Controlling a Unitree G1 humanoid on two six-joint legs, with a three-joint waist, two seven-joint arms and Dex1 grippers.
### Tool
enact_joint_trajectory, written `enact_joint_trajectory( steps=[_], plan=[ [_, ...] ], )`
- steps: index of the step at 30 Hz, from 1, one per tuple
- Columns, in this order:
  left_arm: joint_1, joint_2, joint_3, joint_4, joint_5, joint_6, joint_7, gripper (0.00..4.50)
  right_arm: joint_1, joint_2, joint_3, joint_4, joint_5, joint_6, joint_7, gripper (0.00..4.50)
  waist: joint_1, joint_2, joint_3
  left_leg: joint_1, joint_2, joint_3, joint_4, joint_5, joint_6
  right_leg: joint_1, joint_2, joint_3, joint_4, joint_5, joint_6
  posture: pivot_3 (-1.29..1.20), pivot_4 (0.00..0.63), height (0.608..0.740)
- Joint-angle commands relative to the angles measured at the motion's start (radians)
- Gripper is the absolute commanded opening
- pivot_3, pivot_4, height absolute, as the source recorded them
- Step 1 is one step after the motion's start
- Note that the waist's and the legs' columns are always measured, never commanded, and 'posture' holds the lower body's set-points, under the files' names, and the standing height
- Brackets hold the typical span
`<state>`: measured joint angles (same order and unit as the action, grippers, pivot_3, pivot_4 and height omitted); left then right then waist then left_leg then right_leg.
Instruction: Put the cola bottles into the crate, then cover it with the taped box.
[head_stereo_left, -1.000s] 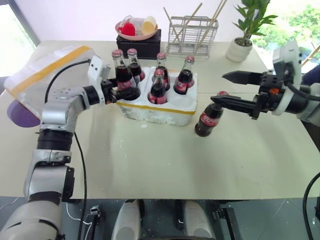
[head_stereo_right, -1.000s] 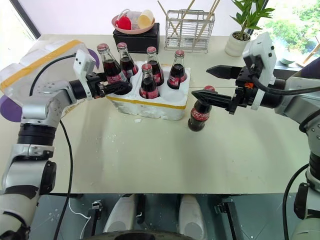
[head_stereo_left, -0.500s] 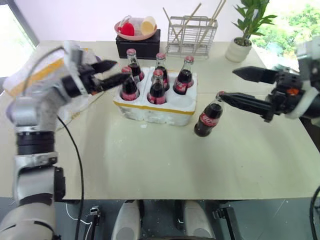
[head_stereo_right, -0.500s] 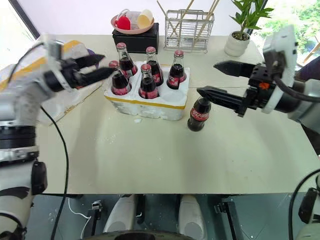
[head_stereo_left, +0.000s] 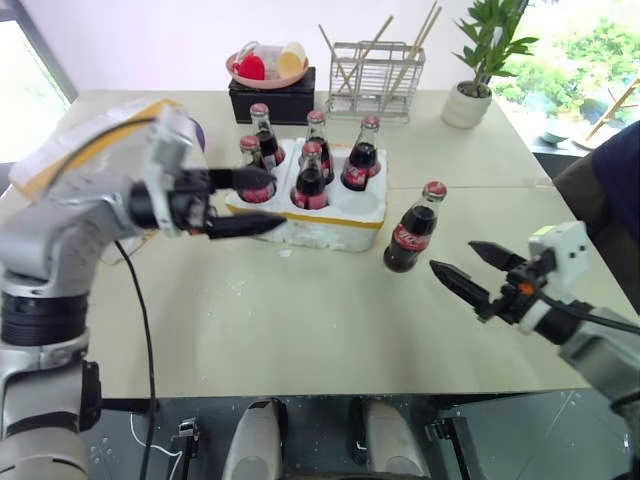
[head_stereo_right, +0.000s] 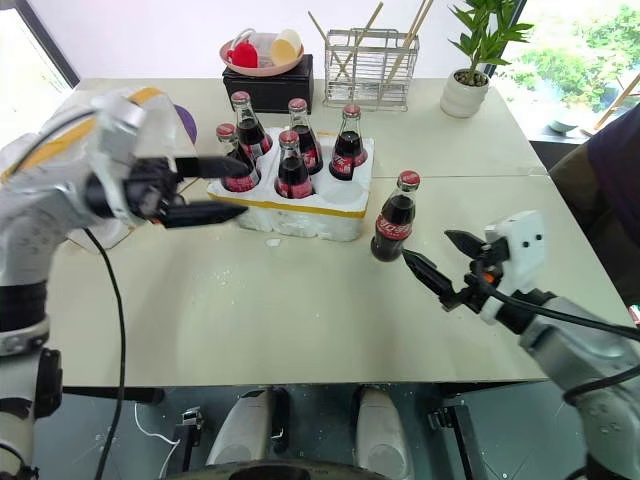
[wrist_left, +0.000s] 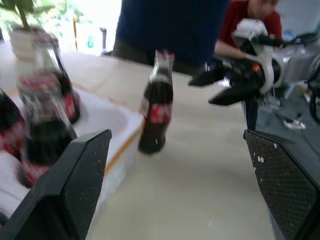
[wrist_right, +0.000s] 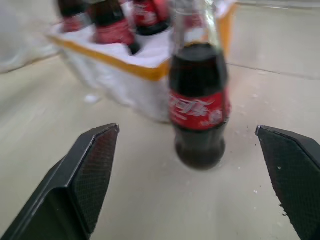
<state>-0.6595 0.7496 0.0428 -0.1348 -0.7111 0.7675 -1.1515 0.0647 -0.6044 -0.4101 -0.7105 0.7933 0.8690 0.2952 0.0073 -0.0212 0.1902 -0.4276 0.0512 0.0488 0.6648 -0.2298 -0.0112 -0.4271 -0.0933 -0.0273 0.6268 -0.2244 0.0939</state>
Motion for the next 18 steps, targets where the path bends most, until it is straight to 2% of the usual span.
enact_joint_trajectory(
  steps=[1, 15, 18],
  plan=[
    [-0.002, -0.006, -0.004, -0.046, 0.011, -0.039, -0.001, 4.44, -0.013, 0.024, 0.032, 0.039, -0.071, -0.084, -0.001, 4.50, 0.003, 0.000, 0.000, 0.000, 0.000, 0.000, 0.000, 0.000, 0.000, 0.000, 0.000, 0.000, 0.000, 0.000, 0.000, 0.00, 0.150, 0.740],
    [-0.041, -0.045, -0.016, -0.027, 0.049, -0.060, 0.042, 4.44, -0.240, 0.102, 0.215, 0.300, -0.167, -0.216, 0.099, 4.50, 0.004, 0.000, 0.000, 0.000, 0.000, 0.000, -0.001, 0.000, 0.000, 0.000, 0.001, 0.000, 0.000, 0.000, 0.001, 0.00, 0.150, 0.740],
    [-0.047, -0.044, -0.012, -0.023, 0.056, -0.069, 0.050, 4.44, -0.304, 0.131, 0.249, 0.406, -0.206, -0.251, 0.111, 4.50, 0.002, 0.000, 0.000, 0.000, 0.000, 0.000, -0.001, 0.000, 0.001, 0.000, 0.001, 0.000, 0.000, 0.000, 0.001, 0.00, 0.150, 0.740]
  ],
)
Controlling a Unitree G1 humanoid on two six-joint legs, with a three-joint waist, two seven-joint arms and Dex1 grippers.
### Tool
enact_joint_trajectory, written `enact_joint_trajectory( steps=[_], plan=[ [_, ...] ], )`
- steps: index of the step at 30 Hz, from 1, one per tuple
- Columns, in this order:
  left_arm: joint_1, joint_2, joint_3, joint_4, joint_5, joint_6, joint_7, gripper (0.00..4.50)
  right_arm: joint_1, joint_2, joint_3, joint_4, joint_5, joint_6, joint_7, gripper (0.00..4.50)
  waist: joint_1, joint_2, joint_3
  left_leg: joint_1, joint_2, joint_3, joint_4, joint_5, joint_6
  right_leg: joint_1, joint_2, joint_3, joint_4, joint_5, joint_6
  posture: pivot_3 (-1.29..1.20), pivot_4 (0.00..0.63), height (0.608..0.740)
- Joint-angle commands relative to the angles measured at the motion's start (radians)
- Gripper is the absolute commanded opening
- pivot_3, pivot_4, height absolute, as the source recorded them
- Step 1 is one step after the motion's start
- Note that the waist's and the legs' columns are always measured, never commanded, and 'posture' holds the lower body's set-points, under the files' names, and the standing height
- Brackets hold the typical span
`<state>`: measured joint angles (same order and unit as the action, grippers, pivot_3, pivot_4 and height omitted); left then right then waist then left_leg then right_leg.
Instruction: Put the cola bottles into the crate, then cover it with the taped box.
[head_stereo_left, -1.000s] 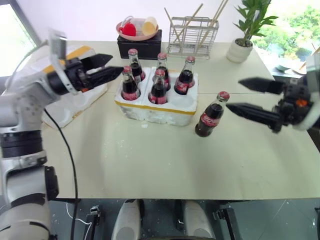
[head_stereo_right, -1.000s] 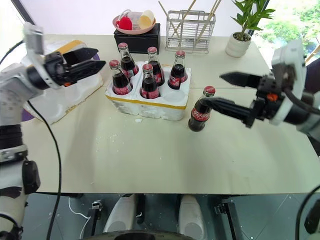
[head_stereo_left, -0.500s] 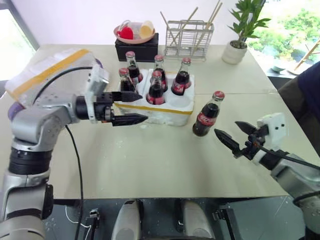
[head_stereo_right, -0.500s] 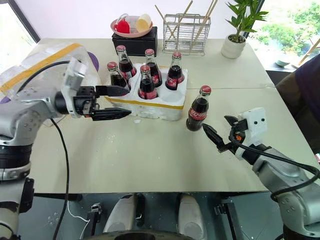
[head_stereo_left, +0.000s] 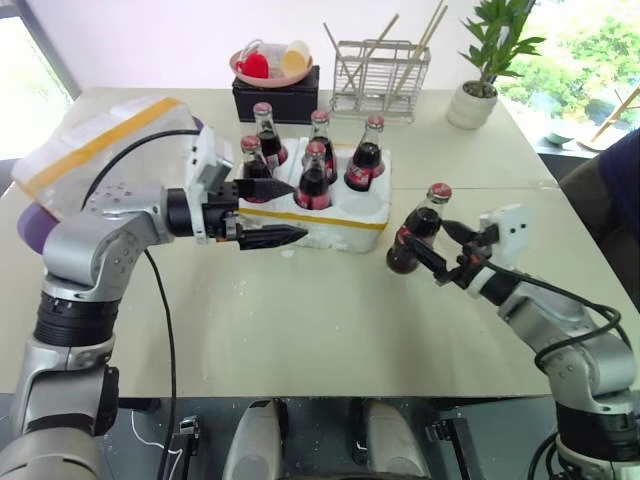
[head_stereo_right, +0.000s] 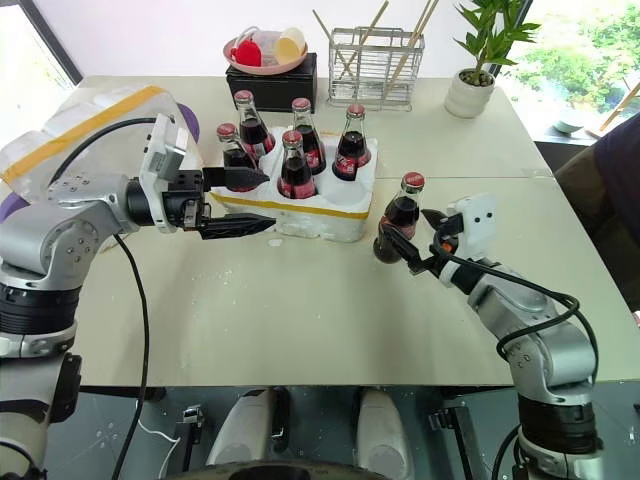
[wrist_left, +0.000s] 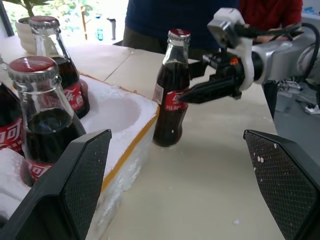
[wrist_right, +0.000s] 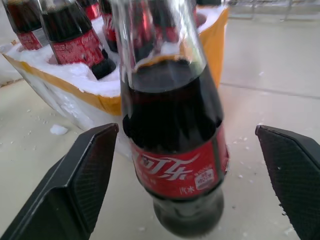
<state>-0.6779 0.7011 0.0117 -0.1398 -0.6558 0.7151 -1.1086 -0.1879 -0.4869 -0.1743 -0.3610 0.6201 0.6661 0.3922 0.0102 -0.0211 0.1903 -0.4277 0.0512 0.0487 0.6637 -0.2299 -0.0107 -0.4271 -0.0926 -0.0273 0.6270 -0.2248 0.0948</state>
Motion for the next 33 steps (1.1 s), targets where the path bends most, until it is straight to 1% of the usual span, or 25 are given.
enact_joint_trajectory(
  steps=[1, 2, 5, 6, 7, 9, 13, 16, 18, 19, 22, 26, 28, 30, 33],
  plan=[
    [-0.029, 0.003, 0.022, -0.019, 0.000, -0.015, 0.011, 4.44, -0.065, 0.022, 0.016, 0.084, -0.042, -0.055, 0.016, 4.50, -0.001, 0.000, 0.000, 0.000, 0.000, 0.000, 0.000, 0.000, 0.000, 0.000, 0.000, 0.000, 0.000, 0.000, 0.000, 0.00, 0.150, 0.740],
    [-0.031, 0.001, 0.024, -0.021, -0.004, -0.012, 0.015, 4.44, -0.075, 0.026, 0.018, 0.108, -0.052, -0.062, 0.018, 4.50, 0.000, 0.000, 0.000, 0.000, 0.000, 0.000, 0.000, 0.000, 0.000, 0.000, 0.000, 0.000, 0.000, 0.000, 0.000, 0.00, 0.150, 0.740],
    [-0.031, -0.001, 0.028, -0.033, -0.013, -0.004, 0.022, 4.50, -0.105, 0.040, 0.001, 0.152, -0.055, -0.057, 0.002, 3.72, 0.001, 0.000, 0.000, 0.000, 0.000, 0.000, 0.000, 0.000, 0.000, 0.000, 0.000, 0.000, 0.000, 0.000, 0.000, 0.00, 0.150, 0.740],
    [-0.029, 0.000, 0.029, -0.036, -0.015, -0.003, 0.024, 4.50, -0.110, 0.045, -0.013, 0.146, -0.040, -0.048, 0.000, 3.17, 0.001, 0.000, 0.000, 0.000, 0.000, 0.000, 0.000, 0.000, 0.000, 0.000, 0.000, 0.000, 0.000, 0.000, 0.000, 0.00, 0.150, 0.740],
    [-0.026, 0.002, 0.030, -0.039, -0.017, -0.003, 0.025, 4.50, -0.113, 0.047, -0.034, 0.126, -0.014, -0.037, 0.001, 2.79, 0.001, 0.000, 0.000, 0.000, 0.000, 0.000, 0.000, 0.000, 0.000, 0.000, 0.000, 0.000, 0.000, 0.000, 0.000, 0.00, 0.150, 0.740],
    [-0.020, 0.007, 0.033, -0.041, -0.017, -0.003, 0.029, 4.50, -0.117, 0.039, -0.085, 0.079, 0.053, -0.009, 0.011, 2.83, 0.002, 0.001, 0.001, 0.000, 0.000, 0.000, 0.000, 0.000, 0.000, 0.000, 0.000, 0.000, 0.000, 0.000, 0.000, 0.00, 0.150, 0.740],
    [-0.006, 0.017, 0.047, -0.045, -0.017, -0.003, 0.043, 4.50, -0.152, -0.019, -0.191, 0.002, 0.209, 0.062, 0.047, 2.83, 0.001, 0.003, 0.002, -0.001, 0.000, 0.000, 0.000, 0.000, 0.000, 0.000, 0.000, 0.000, 0.000, 0.000, 0.000, 0.00, 0.150, 0.740],
    [-0.004, 0.018, 0.059, -0.049, -0.024, -0.002, 0.056, 4.50, -0.251, -0.074, -0.223, -0.013, 0.301, 0.111, 0.057, 2.83, -0.006, 0.004, 0.003, 0.000, 0.000, 0.000, -0.001, 0.000, 0.000, -0.001, 0.000, 0.000, 0.001, 0.000, 0.001, 0.00, 0.150, 0.740],
    [-0.006, 0.016, 0.064, -0.048, -0.025, -0.003, 0.064, 4.50, -0.332, -0.096, -0.207, 0.004, 0.319, 0.127, 0.058, 2.83, -0.013, 0.005, 0.003, 0.000, 0.000, 0.001, -0.001, 0.000, 0.000, -0.001, 0.000, 0.000, 0.001, 0.000, 0.001, 0.00, 0.150, 0.740],
    [-0.007, 0.015, 0.065, -0.047, -0.025, -0.004, 0.068, 4.50, -0.378, -0.103, -0.183, 0.022, 0.311, 0.131, 0.064, 2.83, -0.018, 0.005, 0.003, 0.000, 0.000, 0.000, -0.001, 0.000, 0.000, -0.001, 0.000, 0.000, 0.001, 0.000, 0.001, 0.00, 0.150, 0.740],
    [-0.001, 0.012, 0.065, -0.050, -0.018, -0.014, 0.078, 4.50, -0.498, -0.116, -0.066, 0.104, 0.212, 0.090, 0.139, 2.83, -0.026, 0.005, 0.003, 0.000, 0.001, 0.000, -0.002, 0.000, 0.000, -0.002, 0.001, 0.000, 0.002, 0.000, 0.001, 0.00, 0.150, 0.740],
    [0.001, 0.007, 0.066, -0.051, -0.011, -0.025, 0.091, 4.50, -0.591, -0.091, 0.030, 0.230, 0.124, 0.032, 0.210, 2.83, -0.022, 0.005, 0.003, 0.000, 0.001, -0.001, -0.003, 0.000, 0.000, -0.002, 0.002, 0.000, 0.002, 0.000, 0.002, 0.00, 0.150, 0.740],
    [0.001, 0.006, 0.067, -0.049, -0.008, -0.029, 0.096, 4.50, -0.622, -0.071, 0.057, 0.279, 0.091, 0.010, 0.228, 2.83, -0.019, 0.004, 0.004, -0.001, 0.001, -0.001, -0.003, 0.000, 0.000, -0.002, 0.002, 0.000, 0.001, 0.001, 0.002, 0.00, 0.150, 0.740],
    [0.008, 0.009, 0.074, -0.054, -0.010, -0.030, 0.101, 4.50, -0.659, -0.022, 0.072, 0.343, 0.069, -0.004, 0.212, 2.83, -0.019, 0.004, 0.004, -0.002, 0.001, -0.001, -0.002, 0.000, 0.000, -0.003, 0.001, 0.000, 0.001, 0.001, 0.002, 0.00, 0.150, 0.740],
    [0.020, 0.014, 0.086, -0.065, -0.016, -0.025, 0.110, 4.50, -0.666, 0.012, 0.122, 0.395, -0.005, -0.061, 0.241, 2.83, -0.022, 0.004, 0.004, -0.003, 0.001, 0.000, -0.002, 0.000, 0.000, -0.004, 0.002, 0.000, 0.001, 0.002, 0.004, 0.00, 0.150, 0.740]
  ],
)
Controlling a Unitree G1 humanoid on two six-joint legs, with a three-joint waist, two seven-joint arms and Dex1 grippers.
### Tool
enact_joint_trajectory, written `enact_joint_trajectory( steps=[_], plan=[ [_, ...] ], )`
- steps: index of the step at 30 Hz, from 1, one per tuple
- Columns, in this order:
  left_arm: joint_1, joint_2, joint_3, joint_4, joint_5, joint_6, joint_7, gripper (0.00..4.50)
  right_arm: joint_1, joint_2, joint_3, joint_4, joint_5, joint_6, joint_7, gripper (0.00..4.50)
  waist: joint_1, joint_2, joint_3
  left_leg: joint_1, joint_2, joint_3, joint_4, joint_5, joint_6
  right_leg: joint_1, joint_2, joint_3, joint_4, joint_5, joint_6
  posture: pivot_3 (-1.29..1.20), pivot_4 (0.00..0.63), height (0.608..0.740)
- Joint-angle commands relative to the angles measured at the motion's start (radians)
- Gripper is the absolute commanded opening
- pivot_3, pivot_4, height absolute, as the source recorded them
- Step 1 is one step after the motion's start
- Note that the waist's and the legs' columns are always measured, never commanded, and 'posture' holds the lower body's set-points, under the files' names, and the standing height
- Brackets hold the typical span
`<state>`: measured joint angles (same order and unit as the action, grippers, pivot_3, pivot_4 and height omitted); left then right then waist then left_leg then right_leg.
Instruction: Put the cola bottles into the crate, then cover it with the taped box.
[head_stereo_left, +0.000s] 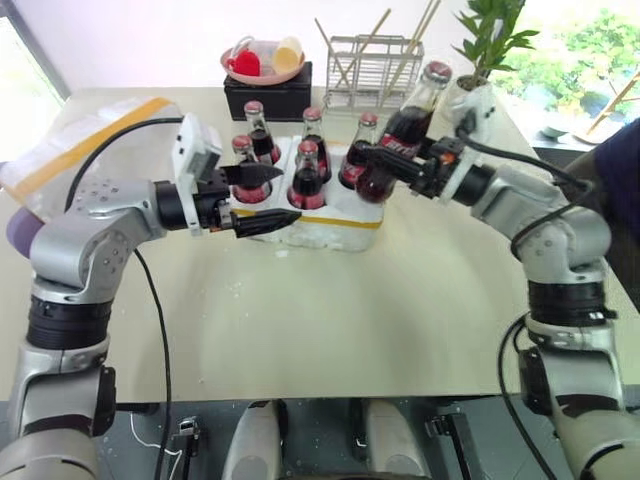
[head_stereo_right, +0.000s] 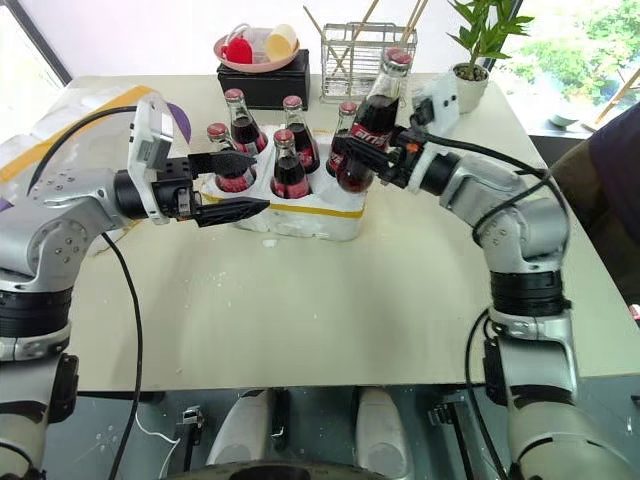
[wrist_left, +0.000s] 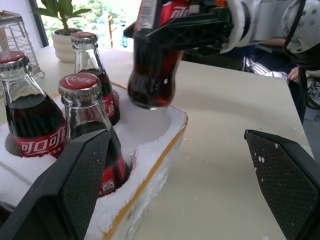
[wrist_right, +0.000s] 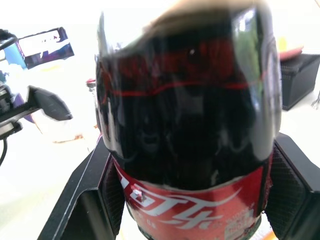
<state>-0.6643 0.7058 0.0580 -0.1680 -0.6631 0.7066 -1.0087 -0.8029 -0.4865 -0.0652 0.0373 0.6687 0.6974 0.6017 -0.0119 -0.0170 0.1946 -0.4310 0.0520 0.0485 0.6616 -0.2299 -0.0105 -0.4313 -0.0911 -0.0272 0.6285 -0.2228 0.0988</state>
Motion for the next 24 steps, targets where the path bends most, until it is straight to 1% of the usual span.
enact_joint_trajectory(
  steps=[1, 4, 6, 9, 11, 12, 13, 17, 24],
  plan=[
    [0.011, 0.011, 0.045, -0.043, -0.013, -0.012, 0.015, 4.50, -0.043, 0.010, 0.041, 0.013, -0.095, -0.117, 0.042, 2.83, 0.000, 0.000, 0.000, 0.000, 0.000, 0.000, 0.000, 0.000, 0.000, -0.001, 0.000, 0.000, 0.000, 0.000, 0.000, 0.00, 0.150, 0.740],
    [0.027, 0.018, 0.056, -0.059, -0.020, -0.007, 0.021, 4.50, -0.023, 0.004, 0.113, 0.062, -0.214, -0.189, 0.052, 2.83, -0.001, 0.000, 0.000, 0.000, 0.000, 0.000, -0.001, 0.000, 0.000, -0.001, 0.000, -0.001, 0.001, 0.000, 0.000, 0.00, 0.150, 0.740],
    [0.035, 0.022, 0.061, -0.061, -0.018, -0.007, 0.025, 4.50, -0.017, 0.038, 0.095, 0.085, -0.195, -0.145, 0.032, 2.83, -0.001, -0.001, 0.000, 0.000, 0.000, 0.000, -0.001, 0.000, 0.000, -0.001, 0.000, -0.001, 0.001, 0.000, 0.000, 0.00, 0.150, 0.740],
    [0.041, 0.029, 0.070, -0.060, -0.015, -0.006, 0.031, 4.50, 0.017, 0.034, 0.143, 0.074, -0.249, -0.176, 0.068, 2.83, -0.004, -0.001, -0.001, 0.003, 0.000, 0.000, 0.001, 0.000, 0.000, 0.002, 0.000, 0.000, 0.001, 0.000, -0.001, 0.00, 0.150, 0.740],
    [0.043, 0.038, 0.078, -0.054, -0.015, -0.006, 0.030, 4.50, 0.024, 0.039, 0.145, 0.067, -0.253, -0.165, 0.077, 3.91, -0.003, -0.001, -0.001, 0.005, 0.000, 0.000, 0.001, 0.000, 0.000, 0.004, 0.000, 0.000, 0.001, -0.002, -0.003, 0.00, 0.150, 0.740],
    [0.044, 0.046, 0.085, -0.049, -0.012, -0.007, 0.030, 4.50, 0.025, 0.043, 0.139, 0.062, -0.250, -0.156, 0.076, 4.35, -0.003, -0.001, -0.001, 0.005, 0.000, 0.000, 0.000, 0.000, 0.000, 0.004, 0.000, 0.000, 0.001, -0.002, -0.003, 0.00, 0.150, 0.740],
    [0.044, 0.053, 0.091, -0.043, -0.011, -0.007, 0.030, 4.50, 0.028, 0.045, 0.131, 0.057, -0.248, -0.151, 0.077, 4.47, -0.002, -0.001, -0.001, 0.005, 0.001, 0.000, 0.000, 0.000, 0.000, 0.004, 0.000, 0.000, 0.001, -0.002, -0.003, 0.00, 0.150, 0.740],
    [0.043, 0.068, 0.102, -0.028, -0.010, -0.011, 0.030, 4.50, 0.037, 0.052, 0.106, 0.042, -0.243, -0.140, 0.074, 4.47, 0.003, -0.001, -0.001, 0.003, 0.000, 0.000, 0.000, 0.000, 0.000, 0.003, 0.000, 0.000, 0.001, -0.001, -0.001, 0.00, 0.150, 0.740],
    [0.037, 0.063, 0.096, -0.024, -0.005, -0.015, 0.034, 4.50, 0.049, 0.069, 0.082, 0.037, -0.250, -0.141, 0.062, 4.47, -0.001, -0.001, 0.000, 0.003, 0.000, 0.000, 0.000, 0.000, 0.000, 0.002, 0.000, -0.001, 0.001, -0.001, -0.001, 0.00, 0.150, 0.740]
  ],
)
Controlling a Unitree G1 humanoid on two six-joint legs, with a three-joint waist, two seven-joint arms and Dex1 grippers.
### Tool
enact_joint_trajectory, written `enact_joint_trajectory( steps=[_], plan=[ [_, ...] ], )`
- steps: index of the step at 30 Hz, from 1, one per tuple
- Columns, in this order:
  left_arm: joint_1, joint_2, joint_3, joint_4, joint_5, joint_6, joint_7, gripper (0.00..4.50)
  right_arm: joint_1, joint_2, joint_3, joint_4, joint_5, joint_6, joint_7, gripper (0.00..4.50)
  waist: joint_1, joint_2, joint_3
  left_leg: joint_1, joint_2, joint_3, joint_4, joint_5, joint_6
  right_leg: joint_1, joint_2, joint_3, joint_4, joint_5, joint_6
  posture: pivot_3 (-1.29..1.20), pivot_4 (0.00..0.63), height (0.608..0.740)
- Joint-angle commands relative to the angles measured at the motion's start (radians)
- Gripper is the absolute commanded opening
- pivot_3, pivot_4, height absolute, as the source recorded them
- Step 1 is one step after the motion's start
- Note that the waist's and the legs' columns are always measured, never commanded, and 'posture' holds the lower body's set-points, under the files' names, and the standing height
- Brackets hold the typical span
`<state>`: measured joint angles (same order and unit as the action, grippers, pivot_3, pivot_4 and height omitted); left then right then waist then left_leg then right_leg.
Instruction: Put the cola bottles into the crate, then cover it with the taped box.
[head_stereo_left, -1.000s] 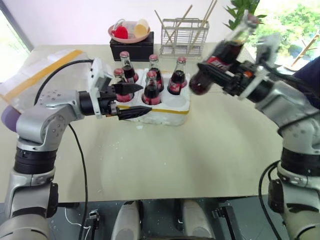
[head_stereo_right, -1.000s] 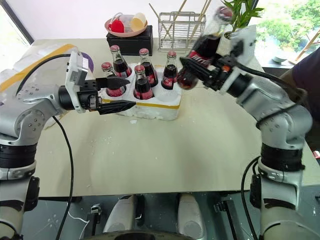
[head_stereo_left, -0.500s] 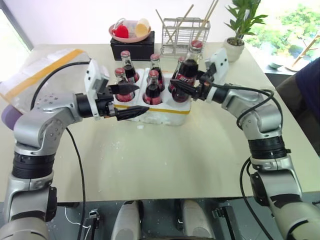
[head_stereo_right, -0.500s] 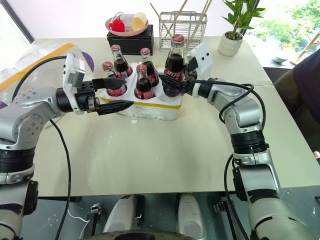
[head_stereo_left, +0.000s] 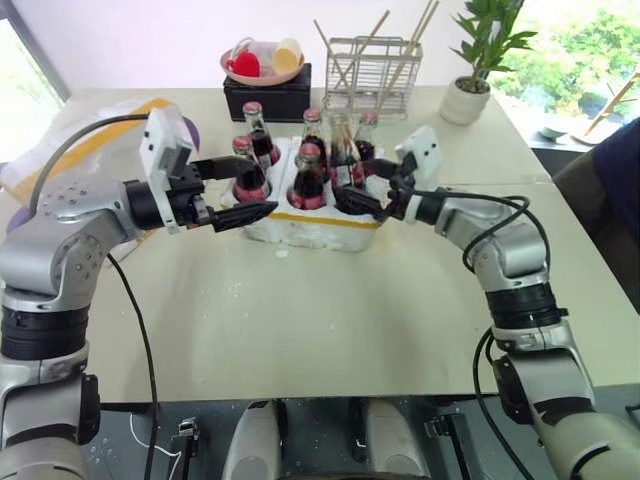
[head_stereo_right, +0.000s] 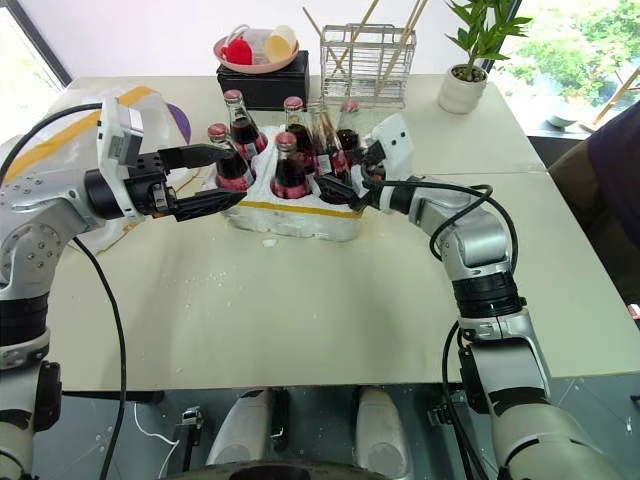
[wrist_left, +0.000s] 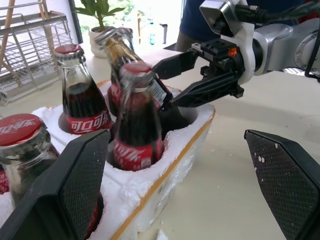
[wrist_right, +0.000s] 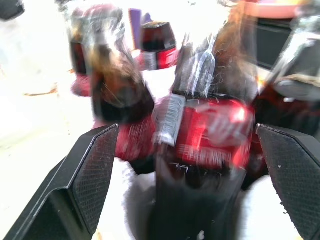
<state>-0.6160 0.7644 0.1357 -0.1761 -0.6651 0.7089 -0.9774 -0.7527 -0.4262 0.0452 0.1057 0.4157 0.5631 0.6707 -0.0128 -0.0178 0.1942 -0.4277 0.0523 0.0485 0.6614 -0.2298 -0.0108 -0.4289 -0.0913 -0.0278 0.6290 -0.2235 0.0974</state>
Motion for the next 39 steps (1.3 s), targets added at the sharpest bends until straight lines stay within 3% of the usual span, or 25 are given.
enact_joint_trajectory(
  steps=[1, 9, 16, 23, 28, 31, 35, 39],
  plan=[
    [-0.011, 0.004, 0.017, -0.015, -0.002, -0.019, 0.002, 4.50, 0.000, 0.010, -0.028, -0.032, 0.000, -0.008, -0.008, 4.47, -0.002, 0.000, 0.000, 0.000, 0.000, 0.000, 0.000, 0.000, 0.000, 0.000, 0.000, 0.000, 0.000, 0.000, 0.000, 0.00, 0.150, 0.740],
    [-0.019, 0.017, 0.015, 0.003, 0.009, -0.024, -0.011, 4.50, 0.018, -0.027, -0.059, -0.106, 0.026, 0.026, 0.013, 4.47, 0.001, 0.000, 0.000, 0.000, 0.000, 0.000, -0.001, 0.000, 0.000, -0.001, 0.000, 0.000, 0.000, 0.000, 0.000, 0.00, 0.150, 0.740],
    [0.019, 0.083, 0.060, -0.008, 0.008, -0.003, -0.025, 4.50, 0.057, -0.166, -0.099, -0.262, 0.096, 0.119, 0.117, 4.47, 0.001, 0.000, 0.000, 0.000, 0.000, 0.000, -0.001, 0.000, 0.000, -0.001, 0.000, 0.000, 0.000, -0.001, -0.001, 0.00, 0.150, 0.740],
    [0.268, 0.394, 0.323, -0.003, 0.060, -0.013, -0.170, 4.50, 0.077, -0.517, -0.221, -0.350, 0.258, 0.210, 0.430, 4.47, -0.002, 0.000, 0.002, -0.001, 0.001, 0.002, -0.007, 0.000, 0.000, -0.006, 0.000, 0.000, -0.001, -0.002, -0.004, 0.00, 0.150, 0.740],
    [0.480, 0.660, 0.627, 0.259, 0.243, -0.044, -0.446, 4.50, -0.013, -0.620, -0.286, -0.275, 0.360, 0.295, 0.517, 4.47, -0.008, -0.001, 0.002, 0.000, 0.001, 0.004, -0.013, 0.000, -0.001, -0.010, 0.000, 0.000, -0.002, -0.007, -0.011, 0.00, 0.150, 0.740],
    [0.613, 0.748, 0.731, 0.471, 0.385, -0.158, -0.609, 4.50, -0.051, -0.617, -0.280, -0.257, 0.368, 0.280, 0.525, 4.47, -0.008, 0.001, 0.002, 0.000, 0.002, 0.006, -0.014, 0.000, -0.001, -0.013, -0.001, 0.000, -0.002, -0.007, -0.013, 0.00, 0.150, 0.740],
    [0.648, 0.865, 0.650, 0.797, 0.486, -0.402, -0.633, 4.50, -0.111, -0.581, -0.248, -0.211, 0.369, 0.273, 0.526, 4.47, -0.008, 0.002, 0.002, 0.000, 0.002, 0.007, -0.016, -0.001, -0.002, -0.018, -0.004, -0.001, -0.002, -0.008, -0.013, 0.00, 0.150, 0.740],
    [0.456, 0.890, 0.362, 0.948, 0.463, -0.503, -0.600, 4.50, -0.135, -0.546, -0.205, -0.184, 0.335, 0.241, 0.528, 4.47, 0.000, 0.001, 0.002, -0.002, 0.001, 0.010, -0.016, -0.002, -0.004, -0.019, -0.007, -0.002, -0.002, -0.008, -0.014, 0.00, 0.150, 0.740]
  ],
)
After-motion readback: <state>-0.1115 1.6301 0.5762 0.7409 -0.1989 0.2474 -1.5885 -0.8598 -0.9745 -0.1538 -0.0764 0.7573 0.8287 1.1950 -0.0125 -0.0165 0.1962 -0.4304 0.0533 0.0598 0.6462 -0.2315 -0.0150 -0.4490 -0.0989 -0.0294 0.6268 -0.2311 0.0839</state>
